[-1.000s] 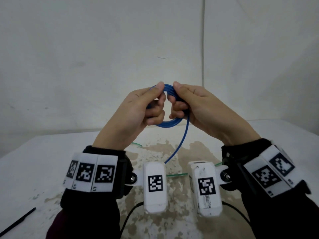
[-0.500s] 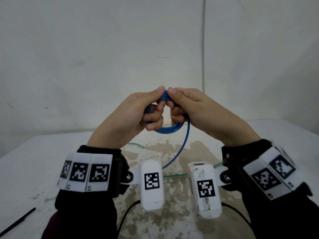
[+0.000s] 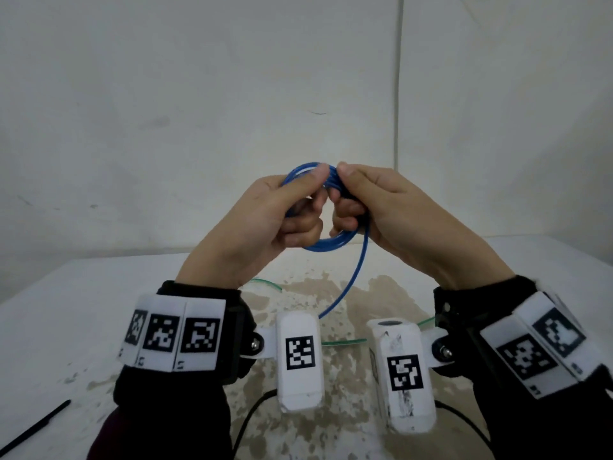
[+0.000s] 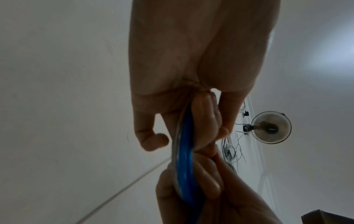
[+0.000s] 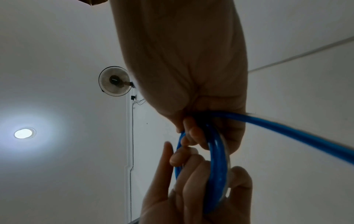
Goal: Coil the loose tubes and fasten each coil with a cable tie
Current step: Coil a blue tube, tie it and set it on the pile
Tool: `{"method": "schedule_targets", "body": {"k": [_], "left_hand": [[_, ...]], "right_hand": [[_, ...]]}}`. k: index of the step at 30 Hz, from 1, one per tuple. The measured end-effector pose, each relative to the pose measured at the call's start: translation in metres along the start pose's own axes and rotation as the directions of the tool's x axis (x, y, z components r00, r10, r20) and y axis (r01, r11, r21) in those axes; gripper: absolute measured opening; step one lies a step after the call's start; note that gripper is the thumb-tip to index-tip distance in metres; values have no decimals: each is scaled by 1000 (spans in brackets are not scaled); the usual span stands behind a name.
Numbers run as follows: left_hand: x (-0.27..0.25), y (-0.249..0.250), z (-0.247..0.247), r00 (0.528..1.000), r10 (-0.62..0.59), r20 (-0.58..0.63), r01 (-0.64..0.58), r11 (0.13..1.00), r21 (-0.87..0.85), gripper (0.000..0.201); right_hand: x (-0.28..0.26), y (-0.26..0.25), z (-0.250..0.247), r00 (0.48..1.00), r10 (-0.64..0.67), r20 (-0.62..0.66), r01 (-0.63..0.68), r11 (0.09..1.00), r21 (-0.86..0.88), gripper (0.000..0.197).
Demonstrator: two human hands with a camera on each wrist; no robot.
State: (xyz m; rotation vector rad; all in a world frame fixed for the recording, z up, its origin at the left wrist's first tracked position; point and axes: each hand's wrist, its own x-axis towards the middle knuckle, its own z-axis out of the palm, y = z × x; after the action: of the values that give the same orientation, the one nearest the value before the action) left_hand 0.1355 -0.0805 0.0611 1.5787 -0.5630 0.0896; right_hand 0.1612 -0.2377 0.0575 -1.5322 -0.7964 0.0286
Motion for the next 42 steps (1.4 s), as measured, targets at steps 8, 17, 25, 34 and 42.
{"method": "schedule_targets", "body": {"k": [8, 17, 25, 34, 42], "left_hand": [[1, 0, 10, 982, 155, -109, -150, 987, 53, 34], [9, -6, 17, 970, 118, -212, -127, 992, -28, 35], [6, -10, 1, 988, 42, -149, -46, 999, -29, 21], [7, -13, 4, 973, 82, -217, -86, 996, -8, 15], [8, -11, 8, 959, 86, -271, -119, 987, -109, 19]], "right_hand": [[1, -1, -3, 1000, -21, -19, 21, 1000, 23, 42], [-1, -1, -9, 1000, -7, 13, 7, 999, 46, 38], [4, 0, -22, 975, -39, -221, 61, 994, 93, 36], [4, 0, -23, 973, -6, -232, 51, 981, 188, 36], [4, -1, -23, 972, 2, -233, 67, 955, 288, 36]]}}
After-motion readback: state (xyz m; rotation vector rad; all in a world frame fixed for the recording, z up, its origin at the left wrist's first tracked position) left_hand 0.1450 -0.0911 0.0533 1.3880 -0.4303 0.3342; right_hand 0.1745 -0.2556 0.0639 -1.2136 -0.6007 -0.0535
